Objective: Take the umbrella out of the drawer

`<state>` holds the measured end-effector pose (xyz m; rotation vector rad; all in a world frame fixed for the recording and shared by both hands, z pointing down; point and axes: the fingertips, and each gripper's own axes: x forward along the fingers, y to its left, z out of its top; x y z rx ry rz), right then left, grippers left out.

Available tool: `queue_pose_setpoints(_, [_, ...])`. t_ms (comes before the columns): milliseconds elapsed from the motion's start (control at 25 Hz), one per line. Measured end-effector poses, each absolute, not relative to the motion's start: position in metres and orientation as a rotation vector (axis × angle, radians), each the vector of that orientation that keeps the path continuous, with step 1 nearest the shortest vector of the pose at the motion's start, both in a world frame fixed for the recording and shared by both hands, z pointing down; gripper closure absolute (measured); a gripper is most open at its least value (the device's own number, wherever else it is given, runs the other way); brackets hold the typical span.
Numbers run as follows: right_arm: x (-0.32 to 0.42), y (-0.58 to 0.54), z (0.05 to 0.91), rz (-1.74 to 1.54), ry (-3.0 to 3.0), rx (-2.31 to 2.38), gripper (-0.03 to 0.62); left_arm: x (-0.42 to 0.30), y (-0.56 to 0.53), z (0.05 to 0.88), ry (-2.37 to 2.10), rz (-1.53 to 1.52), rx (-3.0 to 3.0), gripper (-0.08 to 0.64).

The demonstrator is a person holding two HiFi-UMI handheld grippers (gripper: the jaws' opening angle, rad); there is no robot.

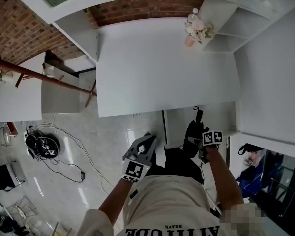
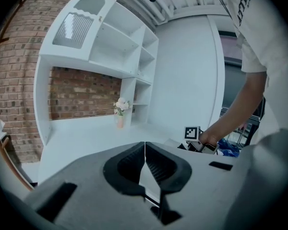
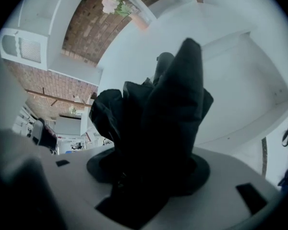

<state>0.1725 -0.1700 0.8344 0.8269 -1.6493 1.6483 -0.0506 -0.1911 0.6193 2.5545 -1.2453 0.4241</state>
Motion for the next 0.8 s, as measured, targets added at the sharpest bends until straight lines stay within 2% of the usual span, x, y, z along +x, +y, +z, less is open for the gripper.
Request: queue_pose_setpoints(800, [0.159, -0.182, 0.679, 1.525, -2.145, 1.182, 0.33, -0.044, -0.184, 0.577, -1.057, 0.351, 2.739, 0.535])
